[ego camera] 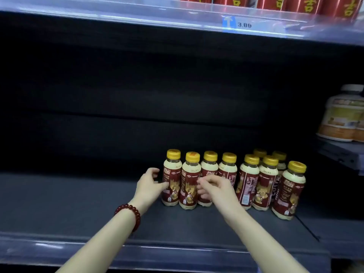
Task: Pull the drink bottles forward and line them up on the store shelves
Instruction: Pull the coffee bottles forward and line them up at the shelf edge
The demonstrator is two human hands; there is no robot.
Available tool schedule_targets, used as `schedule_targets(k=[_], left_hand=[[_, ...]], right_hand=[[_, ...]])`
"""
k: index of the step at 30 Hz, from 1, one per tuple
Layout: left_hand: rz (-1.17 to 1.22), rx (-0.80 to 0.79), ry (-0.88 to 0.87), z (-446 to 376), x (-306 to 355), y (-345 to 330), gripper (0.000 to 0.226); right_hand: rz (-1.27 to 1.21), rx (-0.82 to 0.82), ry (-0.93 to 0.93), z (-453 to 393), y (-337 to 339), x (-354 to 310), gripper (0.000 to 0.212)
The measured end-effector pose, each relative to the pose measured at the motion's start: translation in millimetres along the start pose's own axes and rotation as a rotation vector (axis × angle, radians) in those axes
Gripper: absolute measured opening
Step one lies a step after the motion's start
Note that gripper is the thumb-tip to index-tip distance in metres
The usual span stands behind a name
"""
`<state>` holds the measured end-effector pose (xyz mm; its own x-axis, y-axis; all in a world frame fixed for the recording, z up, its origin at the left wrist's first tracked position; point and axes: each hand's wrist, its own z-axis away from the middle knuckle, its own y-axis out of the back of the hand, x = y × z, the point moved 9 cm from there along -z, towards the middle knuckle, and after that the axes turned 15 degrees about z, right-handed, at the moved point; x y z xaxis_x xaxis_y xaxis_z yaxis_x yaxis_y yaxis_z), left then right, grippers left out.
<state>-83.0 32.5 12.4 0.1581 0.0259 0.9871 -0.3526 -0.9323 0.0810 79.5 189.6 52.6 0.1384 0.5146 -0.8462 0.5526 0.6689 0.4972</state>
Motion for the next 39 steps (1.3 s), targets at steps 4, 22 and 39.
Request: schedule_targets(k=[4, 22, 39], left_hand=[[0.021, -0.216, 0.066, -5, -11, -22, 0.083], [0.09, -0.43, 0.1, 7, -15, 2, 0.061], [0.014, -0.282, 0.021, 8, -36, 4, 0.078]], right_hand=[[0.038, 0.054, 0.098, -15, 11, -33, 0.015], [0.995, -0.354, 0.681, -66, -73, -140, 0.034], [1.0, -0.374, 0.691, -71, -62, -129, 0.034]])
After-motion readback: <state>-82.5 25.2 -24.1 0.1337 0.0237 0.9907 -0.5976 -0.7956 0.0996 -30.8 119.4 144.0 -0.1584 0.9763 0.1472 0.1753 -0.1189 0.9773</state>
